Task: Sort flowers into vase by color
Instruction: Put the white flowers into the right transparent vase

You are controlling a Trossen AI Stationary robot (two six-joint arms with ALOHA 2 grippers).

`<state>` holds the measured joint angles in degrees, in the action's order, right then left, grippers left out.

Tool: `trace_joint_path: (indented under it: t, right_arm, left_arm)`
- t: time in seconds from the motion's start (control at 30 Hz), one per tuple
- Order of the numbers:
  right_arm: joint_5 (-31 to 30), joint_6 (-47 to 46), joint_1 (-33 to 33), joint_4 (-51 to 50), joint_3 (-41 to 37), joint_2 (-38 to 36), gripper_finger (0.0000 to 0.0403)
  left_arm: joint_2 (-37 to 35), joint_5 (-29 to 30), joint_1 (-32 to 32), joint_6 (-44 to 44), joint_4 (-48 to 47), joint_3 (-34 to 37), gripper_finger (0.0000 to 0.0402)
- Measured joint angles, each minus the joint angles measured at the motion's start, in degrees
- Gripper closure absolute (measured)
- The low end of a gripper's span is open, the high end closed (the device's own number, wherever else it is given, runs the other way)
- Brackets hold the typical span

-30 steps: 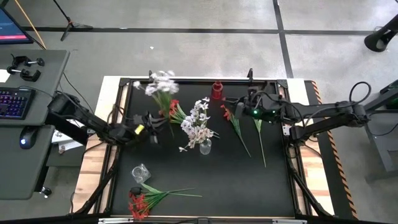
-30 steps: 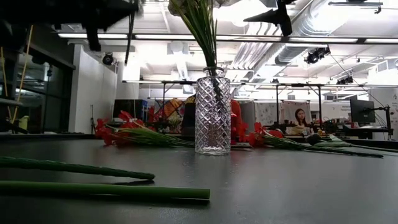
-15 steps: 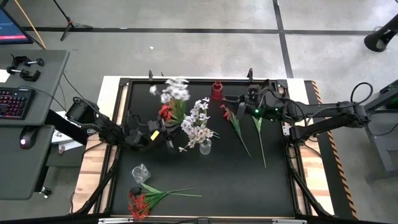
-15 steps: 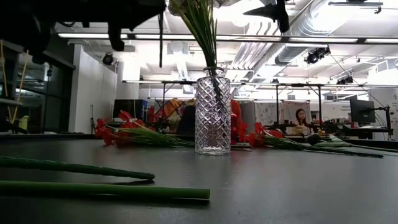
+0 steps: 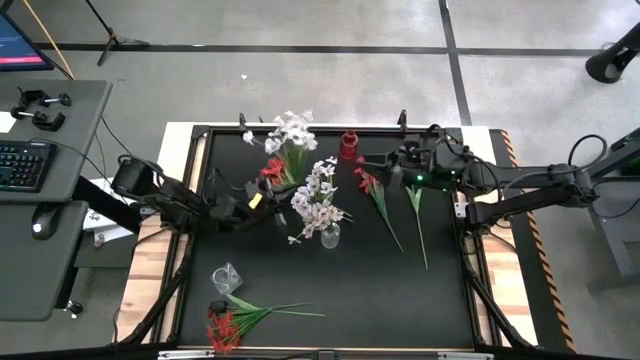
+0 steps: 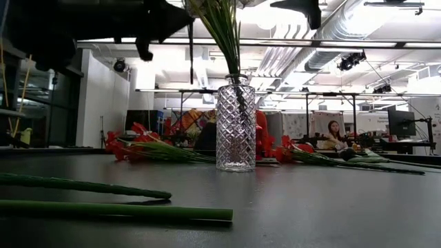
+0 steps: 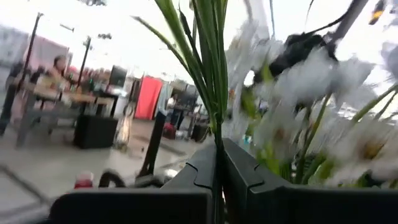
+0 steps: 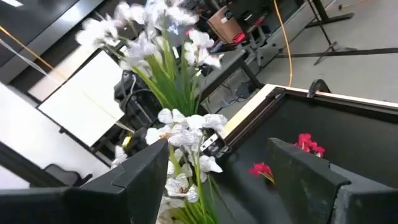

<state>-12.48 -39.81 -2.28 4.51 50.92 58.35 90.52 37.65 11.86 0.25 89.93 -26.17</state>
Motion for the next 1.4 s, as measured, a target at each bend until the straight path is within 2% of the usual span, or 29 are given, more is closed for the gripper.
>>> trace_joint_path:
  t: [0.17, 0.37, 0.47, 0.6, 0.83, 1.17, 1.4]
  right_arm:
    - [1.8, 0.0, 0.0, 0.0, 0.0, -0.8, 0.0142]
    - [1.9, 0.0, 0.0, 0.0, 0.0, -1.4, 0.0142]
    - [1.8, 0.6, 0.0, -0.2, 0.0, -1.4, 0.0142]
    - [1.2, 1.3, 0.0, -0.5, 0.0, -1.4, 0.0142]
    - [-0.6, 1.3, 0.0, -0.4, 0.0, -1.4, 0.0142]
    - [-4.0, 0.9, 0.0, -0.3, 0.0, -1.4, 0.0142]
    - [-5.9, -0.2, 0.0, -0.2, 0.0, -1.4, 0.0142]
  left_arm:
    - [-7.9, -4.2, -1.9, 2.7, 0.0, 4.0, 0.0401]
    - [-21.0, -9.3, -4.5, -2.8, 0.1, 13.8, 0.0401]
    - [-24.1, -13.4, -5.6, -6.3, 0.1, 16.1, 0.0401]
    - [-23.1, -21.7, -5.6, -10.2, 0.1, 16.3, 0.0401]
    - [-20.9, -28.0, -3.1, -12.2, 0.0, 16.3, 0.0401]
    - [-18.8, -26.6, -4.1, -10.7, 0.1, 15.9, 0.0401]
    - [-12.9, -27.1, -6.5, -10.0, 0.0, 10.1, 0.0401]
